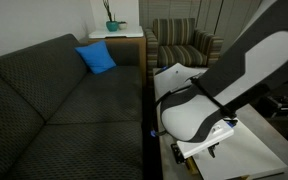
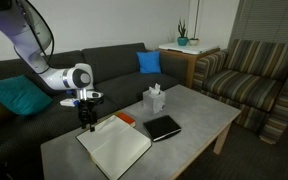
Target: Close the open black book
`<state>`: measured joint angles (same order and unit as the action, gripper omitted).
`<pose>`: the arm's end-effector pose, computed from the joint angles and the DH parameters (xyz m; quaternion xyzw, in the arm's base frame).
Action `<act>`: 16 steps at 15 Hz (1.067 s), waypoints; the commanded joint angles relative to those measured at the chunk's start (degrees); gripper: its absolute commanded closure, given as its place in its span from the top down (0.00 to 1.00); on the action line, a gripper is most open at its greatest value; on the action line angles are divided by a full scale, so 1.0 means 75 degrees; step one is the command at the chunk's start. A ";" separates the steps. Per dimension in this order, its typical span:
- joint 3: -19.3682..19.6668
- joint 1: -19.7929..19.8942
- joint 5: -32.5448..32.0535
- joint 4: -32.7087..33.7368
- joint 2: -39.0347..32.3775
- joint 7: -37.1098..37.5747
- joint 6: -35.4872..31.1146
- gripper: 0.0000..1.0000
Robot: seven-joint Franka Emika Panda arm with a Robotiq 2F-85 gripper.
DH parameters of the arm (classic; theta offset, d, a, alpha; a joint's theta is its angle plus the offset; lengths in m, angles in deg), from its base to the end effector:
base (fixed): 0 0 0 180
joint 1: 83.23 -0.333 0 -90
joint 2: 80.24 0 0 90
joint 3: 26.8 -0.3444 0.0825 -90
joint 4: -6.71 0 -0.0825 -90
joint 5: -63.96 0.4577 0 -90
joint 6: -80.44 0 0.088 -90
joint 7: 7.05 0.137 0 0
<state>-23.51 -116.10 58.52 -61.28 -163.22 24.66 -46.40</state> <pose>0.5860 0.3286 -0.2265 0.9753 0.0362 -0.1462 0.1614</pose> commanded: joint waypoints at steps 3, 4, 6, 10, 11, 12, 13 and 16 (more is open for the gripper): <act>0.0197 -0.0173 -0.0055 -0.0015 -0.0059 0.0373 0.0462 1.00; 0.0274 -0.0214 -0.0079 -0.0012 -0.0081 0.0511 0.0546 1.00; 0.0343 -0.0240 -0.0091 -0.0010 -0.0101 0.0692 0.0653 1.00; 0.0397 -0.0310 -0.0114 0.0045 -0.0119 0.0927 0.0906 1.00; 0.0365 -0.0307 -0.0102 0.0039 -0.0110 0.0894 0.0947 1.00; 0.0344 -0.0322 -0.0118 0.0020 -0.0100 0.0829 0.0974 1.00; 0.0314 -0.0330 -0.0130 -0.0018 -0.0084 0.0763 0.0982 1.00; 0.0229 -0.0311 -0.0183 -0.0177 -0.0033 0.0547 0.0711 1.00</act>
<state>-21.72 -118.12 58.05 -61.52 -163.60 30.43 -40.77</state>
